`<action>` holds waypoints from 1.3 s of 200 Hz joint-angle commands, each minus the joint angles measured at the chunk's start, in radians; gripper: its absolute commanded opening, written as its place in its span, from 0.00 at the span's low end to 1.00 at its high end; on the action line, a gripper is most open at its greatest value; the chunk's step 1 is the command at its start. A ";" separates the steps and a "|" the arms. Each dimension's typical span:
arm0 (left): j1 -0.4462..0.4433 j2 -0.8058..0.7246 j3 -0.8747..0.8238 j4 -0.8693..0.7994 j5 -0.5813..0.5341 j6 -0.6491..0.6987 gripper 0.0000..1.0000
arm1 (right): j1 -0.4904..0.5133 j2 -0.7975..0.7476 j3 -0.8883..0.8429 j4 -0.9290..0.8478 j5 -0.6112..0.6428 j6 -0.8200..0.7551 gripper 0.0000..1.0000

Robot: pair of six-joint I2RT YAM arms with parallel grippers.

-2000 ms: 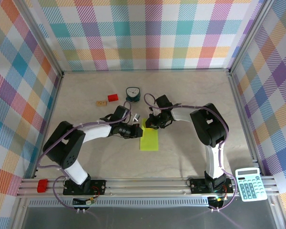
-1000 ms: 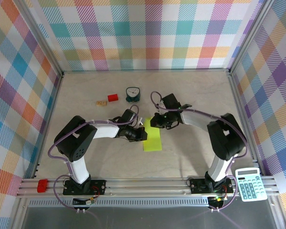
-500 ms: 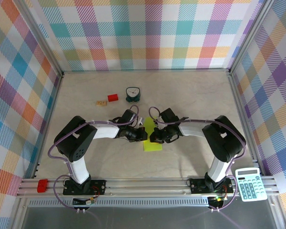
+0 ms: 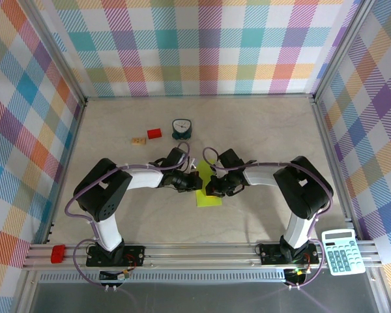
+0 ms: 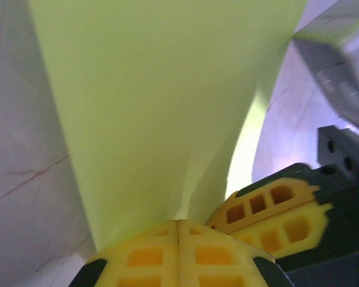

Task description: Fold a paper plane with a square sheet of paper (fold left side to right side)

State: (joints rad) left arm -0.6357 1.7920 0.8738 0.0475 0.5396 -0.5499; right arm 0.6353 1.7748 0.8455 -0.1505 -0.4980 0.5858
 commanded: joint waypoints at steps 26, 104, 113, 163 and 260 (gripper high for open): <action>0.031 0.026 0.029 0.068 0.055 0.021 0.00 | -0.002 0.060 -0.025 -0.108 0.132 -0.037 0.00; 0.050 0.069 0.021 0.094 0.031 0.070 0.00 | -0.002 0.074 -0.029 -0.135 0.165 -0.052 0.00; 0.055 0.069 0.012 0.103 0.031 0.070 0.00 | -0.002 0.076 -0.030 -0.140 0.167 -0.054 0.00; 0.085 0.083 -0.008 0.126 0.008 0.079 0.00 | -0.002 0.084 -0.031 -0.169 0.195 -0.071 0.00; 0.135 0.116 0.059 0.080 -0.071 0.106 0.00 | -0.003 0.095 -0.039 -0.181 0.225 -0.080 0.00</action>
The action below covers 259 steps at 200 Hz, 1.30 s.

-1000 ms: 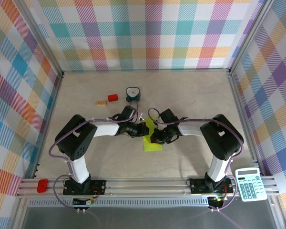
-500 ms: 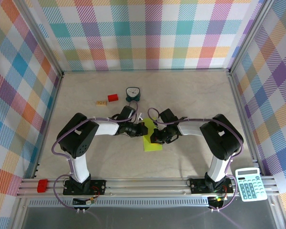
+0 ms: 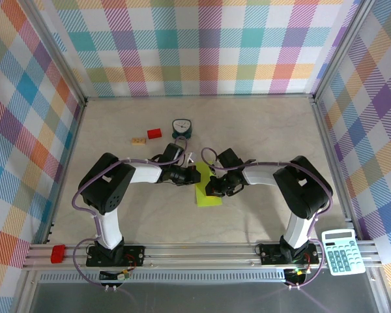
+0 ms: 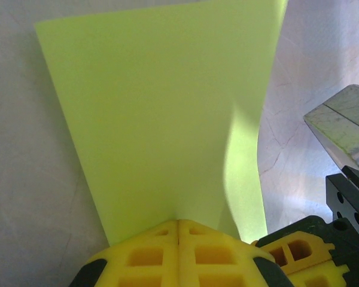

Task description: Fold a paper plane with a square sheet of paper (fold left side to right side)

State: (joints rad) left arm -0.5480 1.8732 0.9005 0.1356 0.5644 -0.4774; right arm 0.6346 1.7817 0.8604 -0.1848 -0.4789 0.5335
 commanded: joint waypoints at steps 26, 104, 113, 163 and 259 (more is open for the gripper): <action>0.072 0.053 0.057 -0.015 -0.101 0.042 0.00 | -0.004 0.087 -0.059 -0.141 0.206 -0.026 0.00; 0.142 0.123 0.201 -0.107 -0.125 0.106 0.00 | -0.010 0.094 -0.076 -0.110 0.182 -0.018 0.00; 0.147 0.134 0.218 -0.113 -0.128 0.109 0.00 | -0.010 0.094 -0.075 -0.109 0.180 -0.016 0.00; 0.157 0.166 0.252 -0.123 -0.132 0.121 0.00 | -0.010 0.091 -0.077 -0.086 0.153 0.001 0.00; 0.116 -0.152 0.144 -0.229 -0.117 0.145 0.00 | -0.010 0.057 -0.083 0.033 0.097 0.073 0.00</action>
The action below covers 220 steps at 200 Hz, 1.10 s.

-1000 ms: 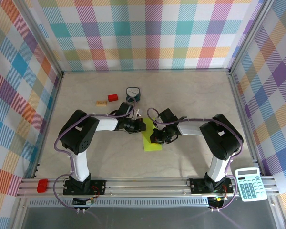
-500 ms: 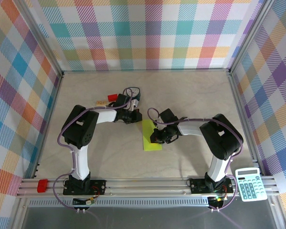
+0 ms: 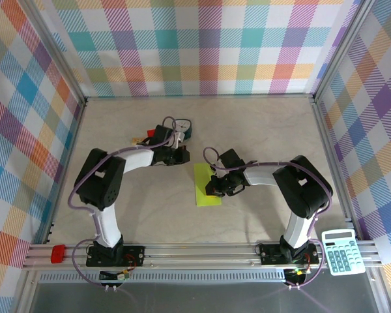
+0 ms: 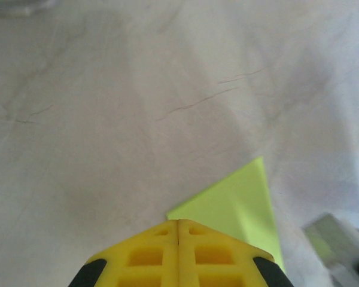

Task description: Fold a paper plane with a square sheet of paper (fold left side to right side)

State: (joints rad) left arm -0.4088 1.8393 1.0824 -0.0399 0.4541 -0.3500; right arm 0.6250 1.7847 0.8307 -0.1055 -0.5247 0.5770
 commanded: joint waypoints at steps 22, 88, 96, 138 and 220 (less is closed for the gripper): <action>-0.078 -0.157 -0.095 -0.043 0.004 -0.023 0.00 | 0.000 0.052 -0.051 -0.030 0.149 0.039 0.00; -0.161 -0.072 -0.131 0.032 -0.003 -0.084 0.00 | -0.001 0.055 -0.044 -0.025 0.147 0.041 0.00; -0.164 -0.056 -0.121 0.027 -0.006 -0.077 0.00 | -0.001 0.055 -0.045 -0.023 0.146 0.042 0.00; -0.167 0.025 -0.084 0.003 -0.048 -0.053 0.00 | -0.001 0.053 -0.047 -0.009 0.131 0.045 0.00; -0.191 0.016 -0.133 -0.012 -0.095 -0.047 0.00 | -0.052 -0.119 0.039 -0.047 0.003 0.046 0.19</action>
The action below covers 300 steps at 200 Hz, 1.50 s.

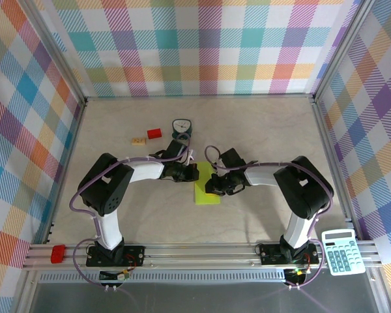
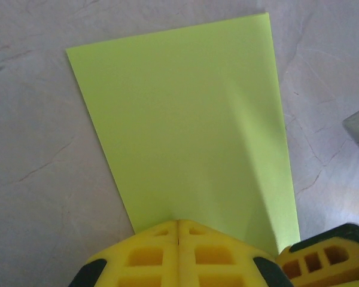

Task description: Fold a paper plane with a square sheet of paper (fold left side to right side)

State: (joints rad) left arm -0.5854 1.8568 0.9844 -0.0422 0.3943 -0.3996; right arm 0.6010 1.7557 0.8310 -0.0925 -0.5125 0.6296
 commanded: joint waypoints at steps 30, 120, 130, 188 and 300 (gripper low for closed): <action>-0.021 -0.017 -0.075 0.033 -0.014 -0.017 0.00 | -0.076 -0.167 0.009 -0.150 0.010 -0.040 0.26; -0.025 -0.027 -0.095 0.046 -0.009 -0.029 0.00 | -0.091 -0.207 -0.079 -0.266 0.028 -0.087 0.34; -0.025 -0.026 -0.094 0.046 -0.009 -0.030 0.00 | -0.082 -0.195 -0.085 -0.256 0.026 -0.079 0.34; -0.027 -0.030 -0.097 0.042 -0.012 -0.030 0.00 | -0.040 -0.134 -0.073 -0.214 0.028 -0.055 0.34; -0.027 -0.030 -0.095 0.039 -0.014 -0.030 0.00 | -0.029 -0.104 -0.078 -0.120 -0.016 -0.014 0.31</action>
State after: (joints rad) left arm -0.5957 1.8339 0.9188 0.0555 0.3943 -0.4263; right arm 0.5629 1.6341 0.7544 -0.2855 -0.5022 0.5972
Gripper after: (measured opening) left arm 0.050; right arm 0.313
